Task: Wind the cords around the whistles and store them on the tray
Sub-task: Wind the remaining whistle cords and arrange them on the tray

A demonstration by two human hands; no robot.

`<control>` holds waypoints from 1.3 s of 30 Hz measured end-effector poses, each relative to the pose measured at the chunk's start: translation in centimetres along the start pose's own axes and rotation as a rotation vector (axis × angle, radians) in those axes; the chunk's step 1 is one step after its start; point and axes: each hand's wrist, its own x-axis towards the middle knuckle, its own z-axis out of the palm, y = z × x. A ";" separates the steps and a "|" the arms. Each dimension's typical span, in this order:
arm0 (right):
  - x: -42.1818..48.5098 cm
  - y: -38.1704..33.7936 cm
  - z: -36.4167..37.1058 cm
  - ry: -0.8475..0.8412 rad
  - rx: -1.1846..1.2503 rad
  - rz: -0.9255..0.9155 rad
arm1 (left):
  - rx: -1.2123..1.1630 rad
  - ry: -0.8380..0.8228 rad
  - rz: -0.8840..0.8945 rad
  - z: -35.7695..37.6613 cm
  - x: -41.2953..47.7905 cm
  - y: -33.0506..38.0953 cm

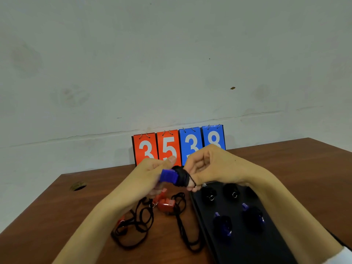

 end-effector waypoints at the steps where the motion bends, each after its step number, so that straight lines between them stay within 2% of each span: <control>1: 0.0 0.0 -0.1 0.025 0.018 -0.007 | -0.041 -0.021 -0.046 0.1 0.2 0.0; 3: -0.1 -0.2 -0.2 0.081 0.055 -0.022 | -0.095 -0.099 -0.091 0.3 0.3 -0.1; 5: 0.0 -0.1 -0.4 0.152 0.084 -0.041 | -0.128 -0.137 -0.056 0.9 0.3 -0.3; 12: 0.2 0.4 -1.3 0.418 0.036 -0.027 | -0.225 -0.043 0.012 2.0 -0.3 0.2; 16: 0.6 0.6 -1.4 0.564 0.071 0.016 | -0.096 -0.013 0.129 2.4 -0.4 0.1; 20: 1.1 1.8 -1.6 0.668 -0.047 0.071 | 0.088 -0.020 0.174 2.8 -0.2 -0.4; 26: 1.9 2.6 -0.2 0.647 -0.415 0.121 | 0.154 -0.195 0.074 2.8 -0.7 -0.3; 31: 2.1 2.6 1.0 0.459 -0.624 0.141 | 0.348 -0.158 0.148 2.0 -0.8 -0.6; 35: 2.1 2.7 1.4 0.173 -0.558 0.142 | 0.428 -0.149 0.263 0.6 -1.1 -0.1; 39: 1.9 2.6 1.8 0.040 -0.421 0.110 | 0.419 -0.109 0.313 -0.5 -0.7 -0.4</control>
